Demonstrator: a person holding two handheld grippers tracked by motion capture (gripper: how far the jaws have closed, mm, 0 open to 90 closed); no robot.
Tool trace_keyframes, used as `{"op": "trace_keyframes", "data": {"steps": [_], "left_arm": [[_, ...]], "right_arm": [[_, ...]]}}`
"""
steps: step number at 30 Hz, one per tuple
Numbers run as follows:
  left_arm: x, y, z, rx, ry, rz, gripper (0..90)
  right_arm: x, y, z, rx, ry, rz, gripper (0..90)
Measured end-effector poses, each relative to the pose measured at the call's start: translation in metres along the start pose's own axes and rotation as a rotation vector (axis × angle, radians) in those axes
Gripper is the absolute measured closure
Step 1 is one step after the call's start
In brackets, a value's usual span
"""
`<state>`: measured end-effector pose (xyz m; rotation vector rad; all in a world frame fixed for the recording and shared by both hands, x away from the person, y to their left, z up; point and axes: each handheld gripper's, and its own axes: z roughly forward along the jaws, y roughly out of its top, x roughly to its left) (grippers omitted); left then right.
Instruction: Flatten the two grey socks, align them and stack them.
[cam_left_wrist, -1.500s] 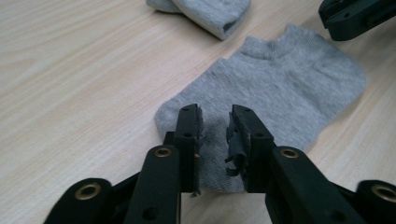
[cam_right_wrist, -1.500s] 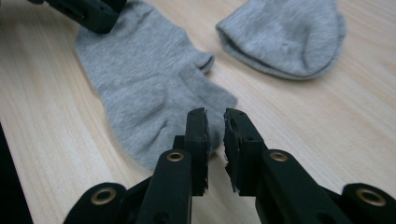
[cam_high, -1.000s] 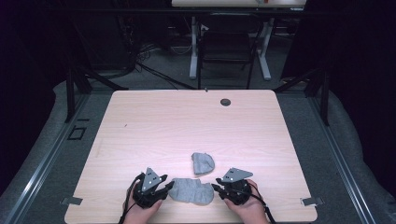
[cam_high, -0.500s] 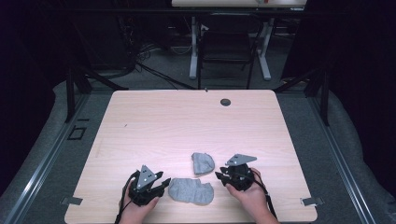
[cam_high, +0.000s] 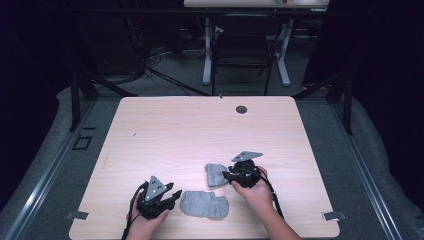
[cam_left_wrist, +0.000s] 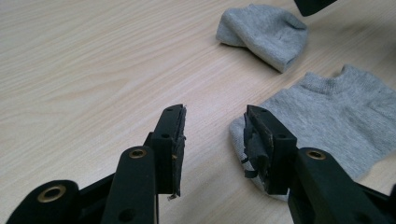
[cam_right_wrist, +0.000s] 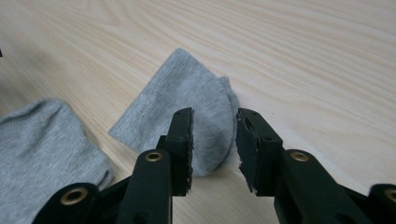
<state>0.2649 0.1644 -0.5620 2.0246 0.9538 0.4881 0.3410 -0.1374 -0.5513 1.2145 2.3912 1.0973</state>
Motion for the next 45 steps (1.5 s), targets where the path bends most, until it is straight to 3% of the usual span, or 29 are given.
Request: {"op": "trace_keyframes", "data": {"steps": [5, 14, 18, 27, 36, 45], "left_arm": [[0.000, 0.000, 0.001, 0.000, 0.001, 0.001, 58.4], [0.001, 0.000, 0.001, 0.000, 0.000, 0.002, 58.3], [0.001, 0.000, 0.001, -0.001, 0.001, 0.002, 58.2], [0.001, 0.000, 0.002, 0.002, 0.003, 0.004, 58.2], [0.001, 0.000, 0.002, 0.004, 0.002, -0.001, 58.1], [0.002, 0.001, 0.003, -0.001, 0.007, 0.000, 58.0]], "right_arm": [[0.005, 0.000, 0.012, 0.022, -0.024, -0.030, 67.5], [0.006, -0.002, 0.019, 0.030, -0.051, -0.027, 83.1], [0.006, -0.002, 0.016, 0.035, -0.060, -0.045, 85.0], [0.010, 0.004, 0.005, 0.012, -0.061, -0.035, 85.3], [0.018, 0.014, -0.002, -0.007, -0.062, -0.077, 85.3], [0.030, 0.030, -0.012, -0.013, -0.037, -0.051, 86.0]]}}
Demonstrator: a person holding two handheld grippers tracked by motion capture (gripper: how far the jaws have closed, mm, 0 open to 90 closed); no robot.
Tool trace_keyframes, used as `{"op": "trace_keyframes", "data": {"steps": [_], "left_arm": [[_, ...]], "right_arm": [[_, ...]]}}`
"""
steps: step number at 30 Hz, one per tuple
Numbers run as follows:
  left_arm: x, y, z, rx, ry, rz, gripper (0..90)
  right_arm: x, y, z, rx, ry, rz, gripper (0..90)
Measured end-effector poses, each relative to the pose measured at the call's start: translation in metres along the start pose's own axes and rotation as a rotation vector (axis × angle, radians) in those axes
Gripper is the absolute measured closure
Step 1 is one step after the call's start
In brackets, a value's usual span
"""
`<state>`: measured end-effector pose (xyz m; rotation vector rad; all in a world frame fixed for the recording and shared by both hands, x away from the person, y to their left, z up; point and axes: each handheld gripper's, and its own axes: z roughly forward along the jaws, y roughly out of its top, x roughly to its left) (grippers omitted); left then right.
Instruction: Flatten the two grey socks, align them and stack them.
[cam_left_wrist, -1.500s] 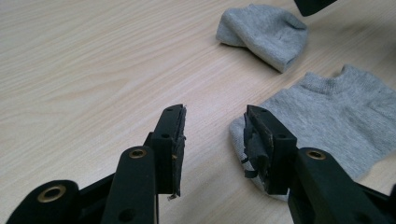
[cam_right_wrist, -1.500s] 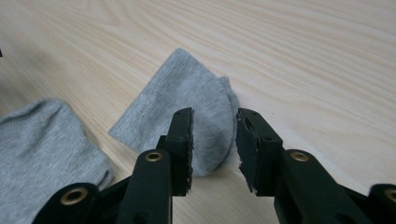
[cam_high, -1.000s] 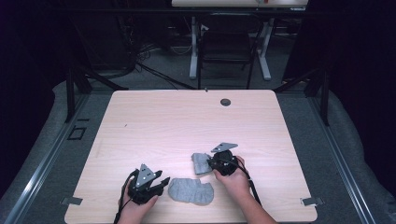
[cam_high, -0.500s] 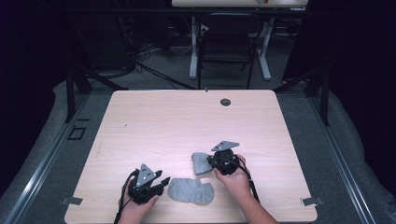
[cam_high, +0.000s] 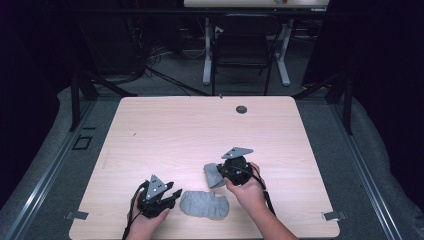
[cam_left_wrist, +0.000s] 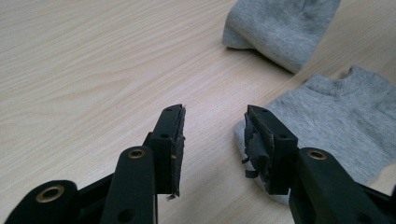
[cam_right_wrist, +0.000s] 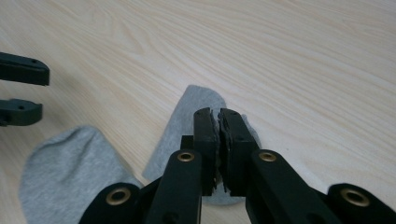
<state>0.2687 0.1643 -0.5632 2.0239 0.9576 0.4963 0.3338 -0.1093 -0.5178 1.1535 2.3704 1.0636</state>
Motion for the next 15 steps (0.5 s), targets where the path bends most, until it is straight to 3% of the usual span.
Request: {"op": "trace_keyframes", "data": {"steps": [5, 15], "left_arm": [[0.000, 0.000, 0.000, -0.006, 0.002, -0.011, 58.0], [0.000, 0.000, 0.001, -0.003, 0.001, -0.010, 58.0]], "right_arm": [[0.011, 0.008, 0.002, 0.013, -0.008, -0.029, 86.0], [0.031, 0.003, 0.020, 0.046, 0.068, -0.065, 85.7]]}}
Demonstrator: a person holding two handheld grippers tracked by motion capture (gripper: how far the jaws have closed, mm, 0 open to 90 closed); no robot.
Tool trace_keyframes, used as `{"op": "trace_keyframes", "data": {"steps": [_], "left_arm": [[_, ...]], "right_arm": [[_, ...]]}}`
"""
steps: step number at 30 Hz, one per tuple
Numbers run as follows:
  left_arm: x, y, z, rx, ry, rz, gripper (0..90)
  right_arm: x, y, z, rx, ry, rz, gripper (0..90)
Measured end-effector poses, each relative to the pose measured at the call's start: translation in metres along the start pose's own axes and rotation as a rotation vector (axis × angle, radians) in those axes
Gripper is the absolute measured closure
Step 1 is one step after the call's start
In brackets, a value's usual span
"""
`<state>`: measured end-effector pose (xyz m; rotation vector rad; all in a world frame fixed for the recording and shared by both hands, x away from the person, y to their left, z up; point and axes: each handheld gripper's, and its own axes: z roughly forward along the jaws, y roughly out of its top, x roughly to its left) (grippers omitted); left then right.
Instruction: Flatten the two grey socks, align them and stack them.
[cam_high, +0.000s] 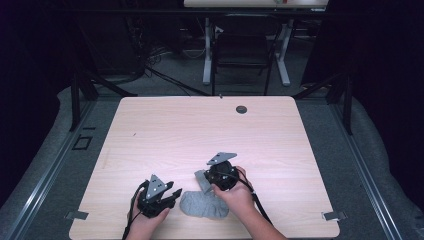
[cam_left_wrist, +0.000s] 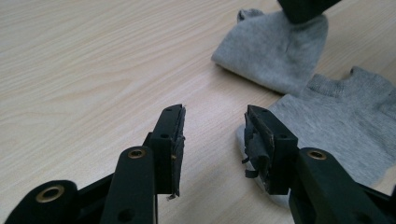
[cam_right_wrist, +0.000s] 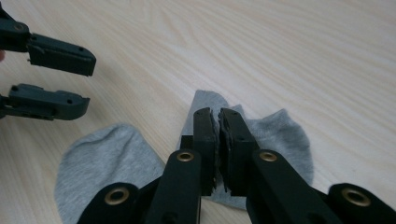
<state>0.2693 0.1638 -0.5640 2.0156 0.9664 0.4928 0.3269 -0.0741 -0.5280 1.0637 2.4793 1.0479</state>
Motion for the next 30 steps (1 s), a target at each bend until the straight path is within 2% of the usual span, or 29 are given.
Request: {"op": "trace_keyframes", "data": {"steps": [1, 3, 6, 8, 10, 12, 13, 16, 19, 20, 25, 30], "left_arm": [[0.000, 0.000, 0.000, 0.000, 0.000, 0.000, 58.0], [0.000, 0.000, 0.000, 0.000, 0.000, 0.001, 58.0], [0.000, 0.000, 0.000, 0.004, 0.001, 0.002, 58.0], [0.000, 0.000, 0.000, 0.004, 0.001, 0.002, 58.0], [0.000, 0.000, 0.000, 0.003, 0.000, 0.001, 58.0], [0.000, 0.000, 0.001, 0.003, 0.000, 0.005, 58.0], [0.000, 0.000, 0.001, 0.003, 0.000, 0.005, 58.0], [-0.001, 0.000, 0.002, 0.006, -0.001, 0.006, 58.0], [-0.002, 0.000, 0.002, 0.007, -0.002, 0.005, 58.0], [-0.002, 0.000, 0.003, 0.012, -0.005, 0.016, 58.0], [-0.004, 0.001, 0.004, 0.006, -0.009, 0.016, 58.0], [-0.006, 0.002, 0.006, 0.006, -0.013, 0.021, 58.0]], "right_arm": [[0.000, 0.000, 0.000, 0.000, 0.000, 0.000, 85.7], [0.000, -0.004, 0.009, 0.009, 0.029, 0.020, 85.2], [0.001, -0.006, 0.013, 0.024, 0.046, 0.020, 82.5], [0.001, -0.006, 0.014, 0.016, 0.054, 0.028, 81.4], [0.001, -0.006, 0.009, -0.018, 0.075, 0.040, 76.3], [-0.001, -0.004, 0.004, -0.059, 0.070, 0.041, 73.7], [-0.001, -0.004, 0.004, -0.059, 0.070, 0.041, 73.7], [-0.014, -0.004, -0.003, -0.082, 0.027, 0.054, 74.1], [-0.025, -0.007, -0.003, -0.066, 0.002, 0.077, 74.4], [-0.029, -0.008, -0.002, -0.055, -0.005, 0.075, 74.4], [-0.041, -0.016, 0.008, -0.014, -0.044, 0.097, 71.8], [-0.051, -0.021, 0.020, 0.009, -0.032, 0.124, 67.2]]}}
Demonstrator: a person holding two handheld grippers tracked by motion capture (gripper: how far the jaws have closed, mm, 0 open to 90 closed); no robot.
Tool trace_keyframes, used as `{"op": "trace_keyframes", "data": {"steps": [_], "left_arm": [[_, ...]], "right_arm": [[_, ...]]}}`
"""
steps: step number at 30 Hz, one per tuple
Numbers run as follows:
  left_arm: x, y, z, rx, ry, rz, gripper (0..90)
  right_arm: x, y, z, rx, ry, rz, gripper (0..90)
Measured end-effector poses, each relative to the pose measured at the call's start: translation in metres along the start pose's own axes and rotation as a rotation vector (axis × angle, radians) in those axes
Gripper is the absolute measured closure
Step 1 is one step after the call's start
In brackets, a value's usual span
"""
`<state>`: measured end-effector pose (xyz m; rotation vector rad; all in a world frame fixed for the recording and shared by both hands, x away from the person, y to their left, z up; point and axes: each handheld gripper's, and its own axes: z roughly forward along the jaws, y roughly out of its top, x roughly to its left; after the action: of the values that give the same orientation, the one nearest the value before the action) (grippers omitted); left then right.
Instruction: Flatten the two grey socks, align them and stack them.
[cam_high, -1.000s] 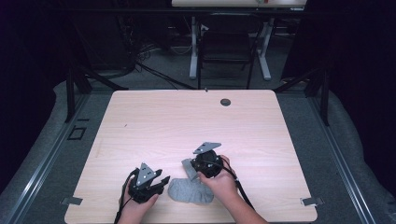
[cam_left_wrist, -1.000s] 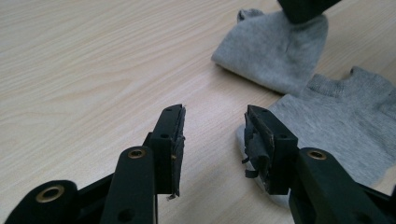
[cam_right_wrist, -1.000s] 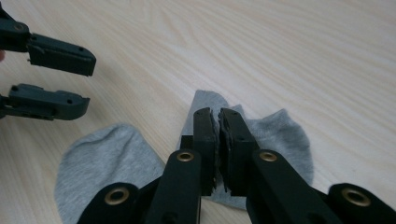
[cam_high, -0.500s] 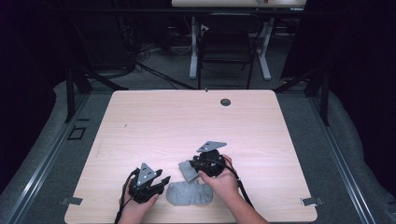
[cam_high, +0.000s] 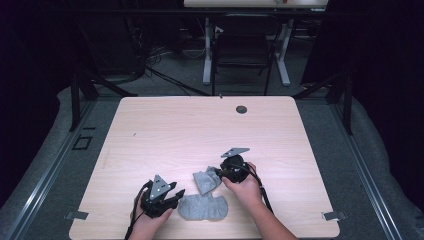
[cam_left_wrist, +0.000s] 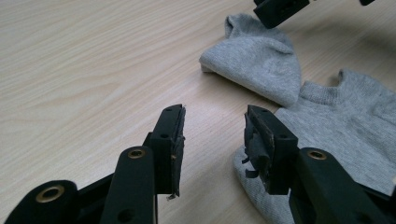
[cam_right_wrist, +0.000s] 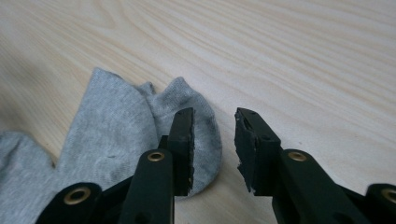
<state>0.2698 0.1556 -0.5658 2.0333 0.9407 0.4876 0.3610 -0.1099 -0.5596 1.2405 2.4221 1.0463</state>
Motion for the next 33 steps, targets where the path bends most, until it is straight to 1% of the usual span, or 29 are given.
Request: {"op": "trace_keyframes", "data": {"steps": [2, 4, 6, 8, 9, 12, 13, 14, 15, 16, 17, 19, 21, 22, 23, 24, 27, 30, 31, 33], "left_arm": [[0.000, 0.000, 0.001, -0.001, 0.000, 0.003, 57.9], [0.000, 0.001, 0.001, -0.002, 0.000, -0.002, 58.0], [0.000, 0.001, 0.001, 0.000, -0.003, -0.002, 58.0], [-0.001, 0.002, 0.001, -0.003, -0.006, 0.002, 58.0], [-0.001, 0.002, 0.001, -0.003, -0.006, 0.002, 58.0], [-0.004, 0.005, 0.002, -0.007, -0.017, 0.000, 58.1], [-0.005, 0.006, 0.003, -0.005, -0.017, 0.003, 58.1], [-0.009, 0.008, 0.004, -0.002, -0.022, 0.016, 58.1], [-0.009, 0.008, 0.004, -0.002, -0.022, 0.016, 58.1], [-0.013, 0.011, 0.006, 0.008, -0.025, 0.031, 58.2], [-0.014, 0.013, 0.007, 0.010, -0.027, 0.039, 58.2], [-0.015, 0.015, 0.009, 0.008, -0.029, 0.042, 58.2], [-0.021, 0.023, 0.016, -0.002, -0.036, 0.043, 58.2], [-0.023, 0.026, 0.018, -0.002, -0.039, 0.051, 58.2], [-0.026, 0.028, 0.021, -0.004, -0.045, 0.047, 58.2], [-0.028, 0.030, 0.024, -0.004, -0.053, 0.052, 59.4], [-0.036, 0.035, 0.031, 0.004, -0.070, 0.071, 61.2], [-0.040, 0.038, 0.035, 0.007, -0.078, 0.072, 62.2], [-0.042, 0.039, 0.040, 0.012, -0.085, 0.073, 63.8], [-0.045, 0.041, 0.045, 0.015, -0.087, 0.070, 63.9]], "right_arm": [[-0.001, 0.000, 0.003, 0.014, 0.013, -0.001, 67.2], [-0.002, -0.001, 0.006, 0.020, 0.010, -0.010, 69.8], [-0.002, -0.001, 0.007, 0.034, 0.021, -0.006, 79.1], [-0.001, -0.003, 0.006, 0.034, 0.025, -0.005, 86.8], [-0.001, -0.004, 0.005, 0.042, 0.029, -0.009, 88.3], [0.000, -0.006, 0.002, 0.046, 0.033, -0.011, 89.1], [0.000, -0.008, 0.001, 0.041, 0.030, -0.003, 89.2], [0.000, -0.010, -0.003, 0.034, 0.034, 0.006, 89.3], [0.000, -0.010, -0.003, 0.034, 0.034, 0.006, 89.3], [0.000, -0.013, -0.007, 0.036, 0.032, 0.010, 89.5], [0.000, -0.015, -0.009, 0.027, 0.029, 0.018, 89.4], [0.000, -0.016, -0.011, 0.029, 0.029, 0.021, 89.5], [0.000, -0.022, -0.014, 0.016, 0.022, 0.043, 89.4], [-0.001, -0.023, -0.014, 0.008, 0.026, 0.051, 89.4], [-0.001, -0.025, -0.015, 0.010, 0.025, 0.061, 89.4], [-0.002, -0.026, -0.015, 0.009, 0.026, 0.069, 89.4], [-0.002, -0.029, -0.015, 0.000, 0.020, 0.075, 89.4], [-0.002, -0.031, -0.015, -0.003, 0.025, 0.080, 89.4], [-0.002, -0.032, -0.016, -0.016, 0.027, 0.085, 89.4], [-0.001, -0.033, -0.017, -0.019, 0.027, 0.088, 89.4]]}}
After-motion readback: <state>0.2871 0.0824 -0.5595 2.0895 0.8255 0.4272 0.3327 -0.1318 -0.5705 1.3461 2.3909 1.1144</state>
